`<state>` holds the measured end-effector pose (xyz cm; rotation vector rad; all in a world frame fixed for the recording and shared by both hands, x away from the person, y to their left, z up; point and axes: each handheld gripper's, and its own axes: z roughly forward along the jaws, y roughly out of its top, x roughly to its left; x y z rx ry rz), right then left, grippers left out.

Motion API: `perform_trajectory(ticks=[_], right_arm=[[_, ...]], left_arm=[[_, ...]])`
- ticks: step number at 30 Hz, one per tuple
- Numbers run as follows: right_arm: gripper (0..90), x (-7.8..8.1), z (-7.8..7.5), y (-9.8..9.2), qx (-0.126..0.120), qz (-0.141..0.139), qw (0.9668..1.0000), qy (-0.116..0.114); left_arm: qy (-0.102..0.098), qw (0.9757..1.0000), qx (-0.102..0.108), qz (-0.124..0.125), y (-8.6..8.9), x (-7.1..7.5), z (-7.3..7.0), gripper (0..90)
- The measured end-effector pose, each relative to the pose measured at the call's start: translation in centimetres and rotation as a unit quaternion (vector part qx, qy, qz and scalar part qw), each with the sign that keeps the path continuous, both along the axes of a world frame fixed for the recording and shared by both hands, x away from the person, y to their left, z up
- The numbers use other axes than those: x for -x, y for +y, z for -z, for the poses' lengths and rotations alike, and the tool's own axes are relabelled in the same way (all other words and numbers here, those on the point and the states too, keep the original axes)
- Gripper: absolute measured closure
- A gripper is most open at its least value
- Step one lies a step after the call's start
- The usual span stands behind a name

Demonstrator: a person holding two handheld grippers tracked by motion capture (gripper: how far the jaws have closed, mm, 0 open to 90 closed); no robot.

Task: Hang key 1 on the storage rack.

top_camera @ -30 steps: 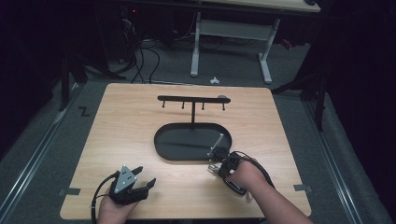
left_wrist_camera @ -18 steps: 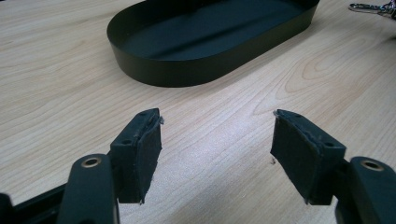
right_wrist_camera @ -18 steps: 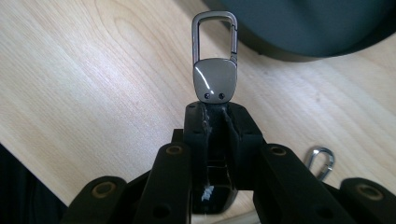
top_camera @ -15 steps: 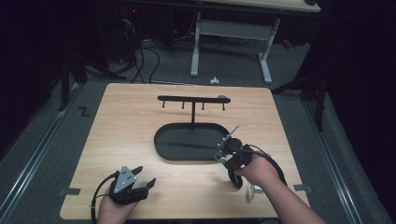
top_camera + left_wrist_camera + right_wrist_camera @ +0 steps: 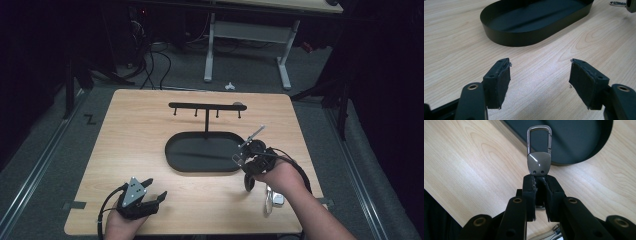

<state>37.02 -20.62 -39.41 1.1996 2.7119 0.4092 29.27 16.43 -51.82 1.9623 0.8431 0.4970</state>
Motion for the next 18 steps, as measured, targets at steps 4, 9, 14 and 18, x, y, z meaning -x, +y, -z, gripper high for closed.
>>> perform_trajectory(ticks=[4, 9, 14, 18], right_arm=[[80.1, 0.0, -0.6, -0.2, -0.003, 0.005, 1.0000, -0.005], [80.2, 0.0, -1.3, -0.4, -0.003, 0.007, 0.9999, -0.014], [80.2, -0.1, -2.3, -0.5, -0.006, 0.012, 0.9996, -0.023], [80.2, -0.4, -3.1, -0.4, -0.006, 0.016, 0.9994, -0.032]], left_arm=[[0.000, 1.0000, 0.000, 0.001, 0.0, 0.0, 0.0, 33.6], [0.001, 1.0000, -0.001, 0.003, -0.1, 0.0, 0.0, 33.6], [0.002, 1.0000, -0.002, 0.004, 0.0, 0.0, 0.0, 33.6], [0.002, 1.0000, -0.001, 0.003, 0.1, 0.1, 0.1, 33.5]])
